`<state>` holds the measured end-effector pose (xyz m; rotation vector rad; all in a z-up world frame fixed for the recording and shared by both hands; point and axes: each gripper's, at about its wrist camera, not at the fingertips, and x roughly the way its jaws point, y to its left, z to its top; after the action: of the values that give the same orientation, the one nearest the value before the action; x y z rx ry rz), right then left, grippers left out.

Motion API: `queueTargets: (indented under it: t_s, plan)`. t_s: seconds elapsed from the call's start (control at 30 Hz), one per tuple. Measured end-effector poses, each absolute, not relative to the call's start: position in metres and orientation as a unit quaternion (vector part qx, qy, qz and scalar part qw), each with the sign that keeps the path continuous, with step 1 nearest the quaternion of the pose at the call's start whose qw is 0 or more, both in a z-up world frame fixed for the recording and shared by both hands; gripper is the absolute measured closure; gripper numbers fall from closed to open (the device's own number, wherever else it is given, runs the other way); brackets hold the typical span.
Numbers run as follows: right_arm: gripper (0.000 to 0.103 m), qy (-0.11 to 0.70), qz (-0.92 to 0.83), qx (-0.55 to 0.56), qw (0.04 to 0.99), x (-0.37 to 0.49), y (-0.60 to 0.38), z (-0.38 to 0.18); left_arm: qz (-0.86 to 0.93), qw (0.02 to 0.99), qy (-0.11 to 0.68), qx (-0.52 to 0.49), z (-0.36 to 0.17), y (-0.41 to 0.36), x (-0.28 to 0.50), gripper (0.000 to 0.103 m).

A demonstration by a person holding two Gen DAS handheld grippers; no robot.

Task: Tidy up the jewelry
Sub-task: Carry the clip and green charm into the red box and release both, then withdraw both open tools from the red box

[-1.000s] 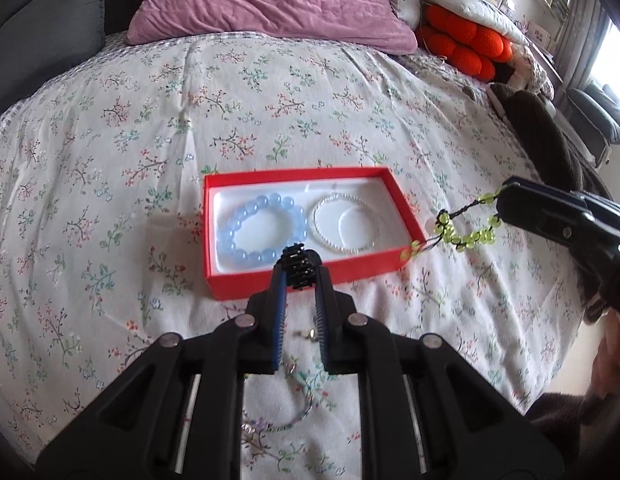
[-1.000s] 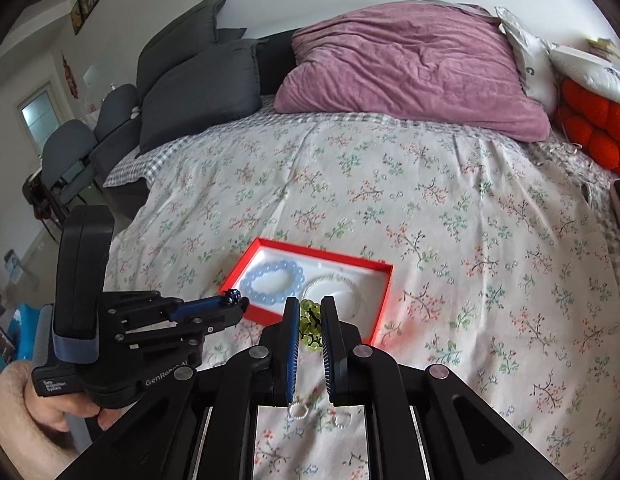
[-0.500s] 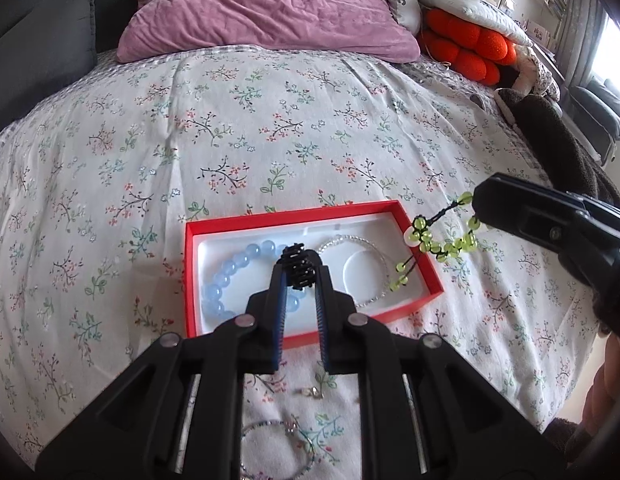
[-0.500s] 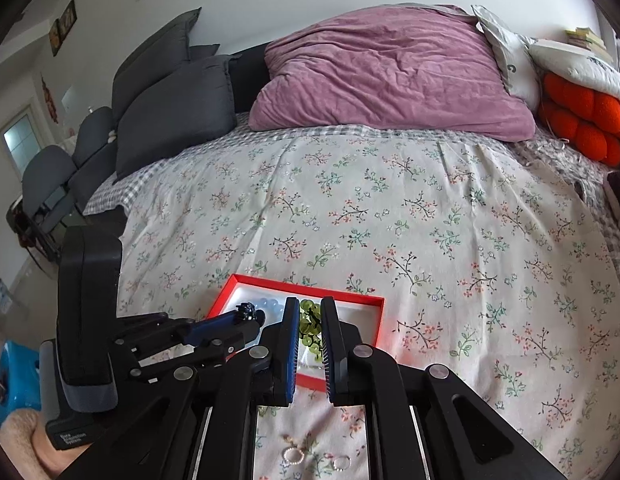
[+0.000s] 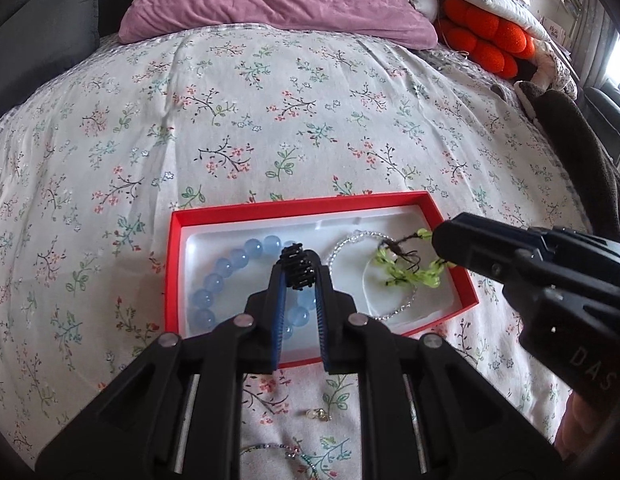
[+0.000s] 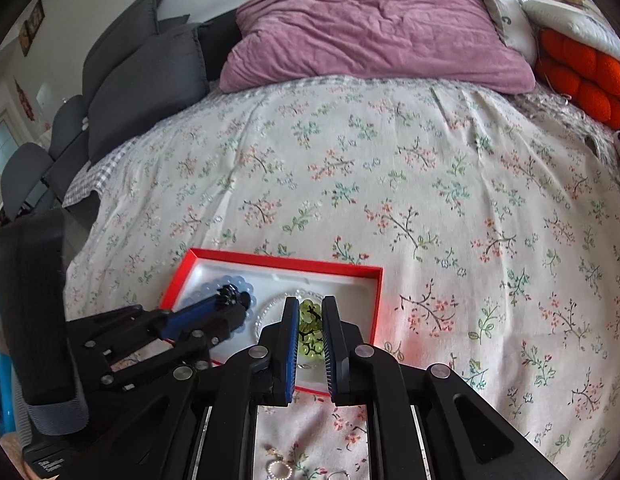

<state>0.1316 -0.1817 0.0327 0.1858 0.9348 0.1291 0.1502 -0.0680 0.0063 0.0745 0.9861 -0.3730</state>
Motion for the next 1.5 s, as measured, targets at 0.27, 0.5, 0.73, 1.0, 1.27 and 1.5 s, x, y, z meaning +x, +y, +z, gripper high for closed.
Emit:
queueTargets:
  t_s: [0.27,0.5,0.73,1.0,1.27,1.5]
  plan:
    - [0.087,0.451,0.054,0.094,0.886,0.124,-0.191,0.041,-0.171,0.87,0.46,0.044,0.02,-0.059,0.141,0.052]
    - [0.081,0.443,0.055,0.09,0.89,0.109,-0.2,0.055,-0.156,0.877,0.45,0.064,0.033,-0.048,0.121,0.029]
    - [0.027,0.432,0.054,0.083,0.896,0.086,-0.204,0.064,-0.149,0.871,0.463,0.071,0.036,-0.034,0.101,0.02]
    - [0.02,0.424,0.042,0.049,0.904,0.065,-0.2,0.066,-0.133,0.865,0.481,0.048,0.028,-0.013,0.082,0.001]
    - [0.014,0.419,0.045,-0.004,0.907,0.044,-0.19,0.047,-0.134,0.86,0.49,0.046,0.017,0.009,0.059,0.001]
    - [0.005,0.447,0.081,-0.054,0.889,0.025,-0.183,0.017,-0.109,0.873,0.469,0.07,0.0,0.035,0.038,0.001]
